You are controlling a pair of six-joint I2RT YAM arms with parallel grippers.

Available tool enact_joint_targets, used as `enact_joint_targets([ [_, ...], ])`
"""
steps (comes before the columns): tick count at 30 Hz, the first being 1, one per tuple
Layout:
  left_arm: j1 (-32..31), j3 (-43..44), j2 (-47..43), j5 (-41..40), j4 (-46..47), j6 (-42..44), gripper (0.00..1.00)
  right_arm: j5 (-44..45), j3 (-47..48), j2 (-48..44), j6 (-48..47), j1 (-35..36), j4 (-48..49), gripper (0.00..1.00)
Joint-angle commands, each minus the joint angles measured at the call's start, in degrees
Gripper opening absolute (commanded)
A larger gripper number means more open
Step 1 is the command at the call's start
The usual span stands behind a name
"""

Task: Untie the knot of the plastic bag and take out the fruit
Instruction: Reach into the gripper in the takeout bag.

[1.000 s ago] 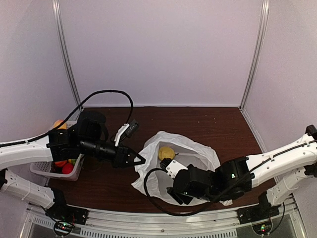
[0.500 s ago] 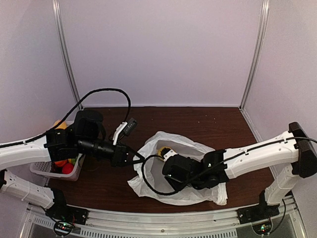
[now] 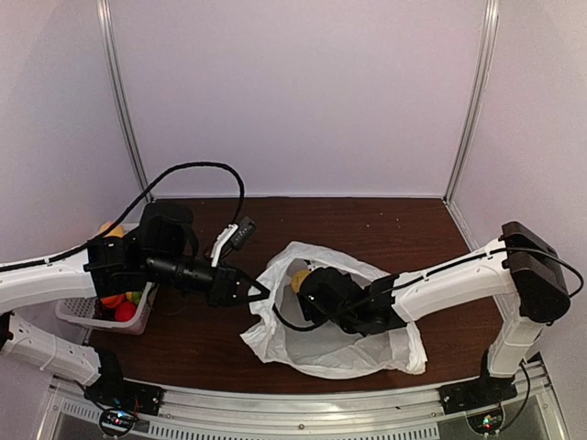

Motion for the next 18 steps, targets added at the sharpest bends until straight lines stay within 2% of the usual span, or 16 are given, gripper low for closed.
enact_joint_targets([
  [1, -0.2, 2.7, 1.3, 1.0, 2.6, 0.0, 0.0, -1.0, -1.1, 3.1, -2.1, -1.4, 10.8, 0.79],
  [10, -0.1, 4.2, 2.6, 0.9, 2.5, -0.4, 0.0, -2.0, -0.2, 8.1, -2.5, -4.1, 16.9, 0.95],
  [18, -0.2, 4.2, 2.8, 1.1, 2.9, -1.0, 0.0, -1.3, 2.8, 13.3, -4.0, -5.4, 17.4, 0.98],
])
